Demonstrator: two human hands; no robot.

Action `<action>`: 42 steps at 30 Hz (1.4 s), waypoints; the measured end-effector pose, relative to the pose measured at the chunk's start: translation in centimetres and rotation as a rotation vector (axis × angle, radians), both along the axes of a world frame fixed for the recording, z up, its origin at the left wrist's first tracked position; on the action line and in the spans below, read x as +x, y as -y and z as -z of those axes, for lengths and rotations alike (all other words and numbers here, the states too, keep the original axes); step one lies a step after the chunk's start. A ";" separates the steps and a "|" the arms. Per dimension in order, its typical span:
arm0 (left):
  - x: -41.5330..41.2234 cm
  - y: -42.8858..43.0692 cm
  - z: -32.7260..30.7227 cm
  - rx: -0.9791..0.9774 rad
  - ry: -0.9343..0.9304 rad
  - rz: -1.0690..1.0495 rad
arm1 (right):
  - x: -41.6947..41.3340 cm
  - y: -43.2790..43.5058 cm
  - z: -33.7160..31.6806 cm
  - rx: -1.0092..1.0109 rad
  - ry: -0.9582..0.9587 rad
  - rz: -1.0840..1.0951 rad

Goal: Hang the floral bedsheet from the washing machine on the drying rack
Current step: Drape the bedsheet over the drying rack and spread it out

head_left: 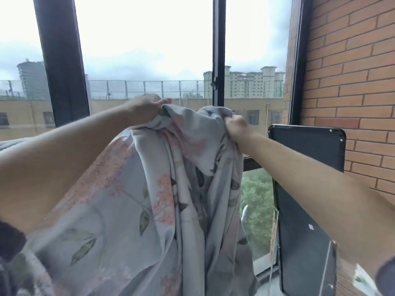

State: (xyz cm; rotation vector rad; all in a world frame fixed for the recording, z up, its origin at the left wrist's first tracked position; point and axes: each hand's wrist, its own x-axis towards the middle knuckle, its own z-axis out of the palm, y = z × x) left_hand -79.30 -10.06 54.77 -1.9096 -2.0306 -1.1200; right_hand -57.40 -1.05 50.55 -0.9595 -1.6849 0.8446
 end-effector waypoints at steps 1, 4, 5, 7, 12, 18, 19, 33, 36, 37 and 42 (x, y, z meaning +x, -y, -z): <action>0.1 0.2 0.0 0.013 -0.051 0.002 | 0.1 -0.9 -0.6 0.028 0.060 0.005; 0.3 1.6 1.0 0.026 -0.130 0.059 | 0.1 -0.9 -2.4 0.010 0.152 0.073; 0.3 2.0 1.8 0.064 -0.164 0.025 | 0.1 -1.2 -2.7 0.024 0.179 0.120; 0.1 2.6 3.2 0.285 -0.298 -0.120 | -0.1 -1.9 -2.7 0.041 0.250 0.172; 0.2 2.7 5.7 0.317 -0.646 -0.220 | -0.9 -2.0 -3.0 -0.086 0.386 -0.143; 0.3 2.3 6.0 0.323 -0.695 -0.240 | -2.3 -3.6 -2.6 0.155 0.476 -0.192; -0.1 2.6 5.6 0.351 -0.674 -0.217 | -2.7 -4.2 -2.7 0.161 0.412 -0.150; -7.9 5.9 3.3 0.625 0.463 -0.335 | -4.7 -9.1 -3.8 0.073 0.291 0.114; -7.6 5.7 3.0 0.391 0.173 -0.291 | -5.1 -7.7 -2.9 0.171 0.530 -0.061; -7.2 5.7 2.8 0.281 0.069 -0.269 | -5.2 -7.3 -2.9 0.190 0.583 -0.097; -2.6 5.2 1.6 -0.030 -0.554 -0.321 | -5.1 -7.2 -3.5 0.194 0.867 -0.129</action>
